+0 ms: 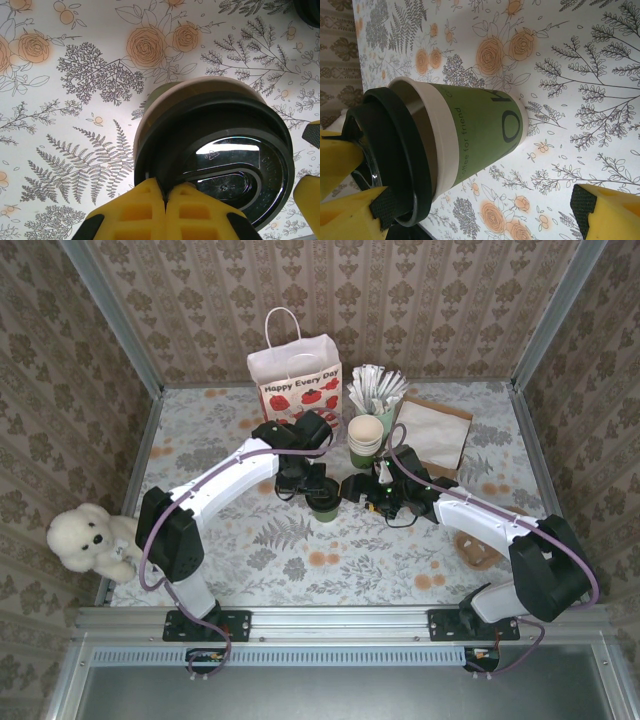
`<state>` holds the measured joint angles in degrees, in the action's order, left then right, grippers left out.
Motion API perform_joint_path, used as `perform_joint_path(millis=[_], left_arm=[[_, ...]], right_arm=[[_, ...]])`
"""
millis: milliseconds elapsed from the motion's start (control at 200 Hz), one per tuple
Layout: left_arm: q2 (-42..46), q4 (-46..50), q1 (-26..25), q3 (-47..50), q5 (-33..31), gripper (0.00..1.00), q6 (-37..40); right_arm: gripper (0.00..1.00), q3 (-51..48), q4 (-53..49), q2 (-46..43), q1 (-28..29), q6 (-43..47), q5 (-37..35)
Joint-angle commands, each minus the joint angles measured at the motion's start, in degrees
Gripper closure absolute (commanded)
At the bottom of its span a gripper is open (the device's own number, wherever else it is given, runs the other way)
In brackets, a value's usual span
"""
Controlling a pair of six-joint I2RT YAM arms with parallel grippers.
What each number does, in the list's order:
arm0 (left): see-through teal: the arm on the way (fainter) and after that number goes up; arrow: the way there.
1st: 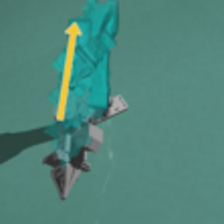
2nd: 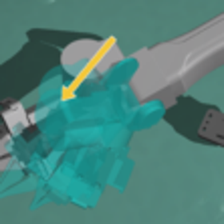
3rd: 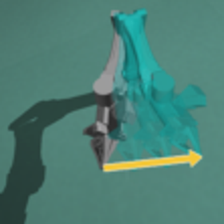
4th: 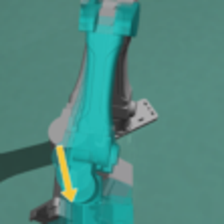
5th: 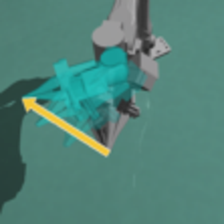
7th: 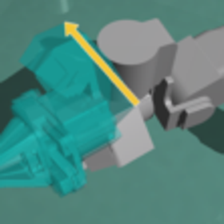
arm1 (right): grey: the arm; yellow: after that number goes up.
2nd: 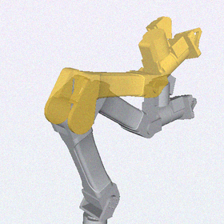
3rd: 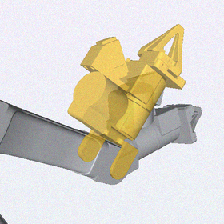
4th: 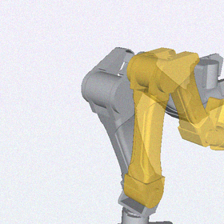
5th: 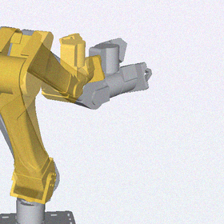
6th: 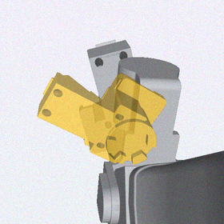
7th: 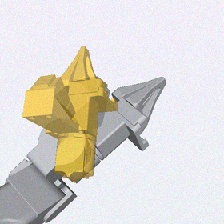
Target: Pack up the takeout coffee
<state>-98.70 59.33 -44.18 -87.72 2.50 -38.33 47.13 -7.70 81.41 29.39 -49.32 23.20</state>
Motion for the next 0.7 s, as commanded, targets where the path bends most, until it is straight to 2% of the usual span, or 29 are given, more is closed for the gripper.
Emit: perform_joint_path(millis=[0, 695], left_arm=[[-0.6, -0.1, -0.3, 0.8, -1.0, 1.0, 0.4], [-1.6, -3.6, -0.3, 4.4, -1.1, 1.0, 0.0]], right_arm=[[0.07, -0.3, -0.7, 0.2, -0.3, -0.4, 0.7], [0.11, -0.7, -1.4, 0.9, -0.3, -1.4, -0.2]])
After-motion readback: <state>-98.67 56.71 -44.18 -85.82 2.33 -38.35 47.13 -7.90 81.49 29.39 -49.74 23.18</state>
